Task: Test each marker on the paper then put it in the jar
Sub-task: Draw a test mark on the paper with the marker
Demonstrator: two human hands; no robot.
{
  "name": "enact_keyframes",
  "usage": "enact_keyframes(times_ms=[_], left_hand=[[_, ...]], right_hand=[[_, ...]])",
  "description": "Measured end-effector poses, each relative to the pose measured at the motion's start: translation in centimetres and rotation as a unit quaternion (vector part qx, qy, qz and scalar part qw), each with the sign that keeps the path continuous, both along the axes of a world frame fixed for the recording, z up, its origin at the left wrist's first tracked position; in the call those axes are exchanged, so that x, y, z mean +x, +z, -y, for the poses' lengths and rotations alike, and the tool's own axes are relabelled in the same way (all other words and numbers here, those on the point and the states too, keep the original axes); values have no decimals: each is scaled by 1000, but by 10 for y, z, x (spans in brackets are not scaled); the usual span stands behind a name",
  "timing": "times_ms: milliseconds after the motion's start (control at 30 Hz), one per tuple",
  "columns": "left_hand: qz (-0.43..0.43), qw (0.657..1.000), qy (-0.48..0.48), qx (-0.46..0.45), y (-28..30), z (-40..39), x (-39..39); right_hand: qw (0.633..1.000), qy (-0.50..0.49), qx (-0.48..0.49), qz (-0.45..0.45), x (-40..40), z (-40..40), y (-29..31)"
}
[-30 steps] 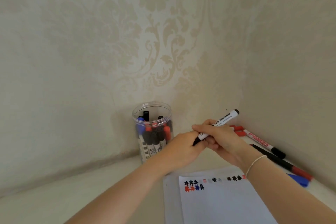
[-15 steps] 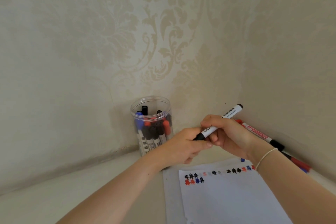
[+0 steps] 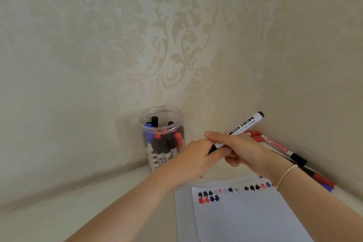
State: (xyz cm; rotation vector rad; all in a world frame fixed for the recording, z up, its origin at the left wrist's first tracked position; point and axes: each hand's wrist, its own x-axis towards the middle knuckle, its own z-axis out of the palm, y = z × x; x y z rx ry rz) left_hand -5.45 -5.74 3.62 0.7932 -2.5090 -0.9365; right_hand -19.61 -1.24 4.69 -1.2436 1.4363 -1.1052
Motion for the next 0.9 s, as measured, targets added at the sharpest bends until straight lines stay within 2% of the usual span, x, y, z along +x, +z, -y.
enact_keyframes(times_ms=[200, 367, 467, 567, 667, 767, 833, 900], left_hand=[[-63, 982, -35, 177, 7, -2, 7], [-36, 971, -61, 227, 9, -3, 16], [-27, 964, -71, 255, 9, -3, 19], [-41, 940, -92, 325, 6, -6, 19], [-74, 907, -104, 402, 4, -8, 20], [-80, 907, -104, 400, 8, -10, 19], [-72, 930, -88, 350, 11, -11, 16], [-65, 952, -63, 292, 12, -9, 14]], right_hand=[[996, 33, -42, 67, 0, -2, 1], [992, 79, -24, 97, 2, -4, -7], [994, 72, -37, 79, 5, -6, -8], [996, 60, -62, 31, 7, -5, -5], [994, 78, -74, 37, 10, -3, 0], [990, 106, -91, 28, 7, 0, 2], [992, 84, -95, -12, 5, 1, 4], [996, 27, -83, -12, 1, 7, 1]])
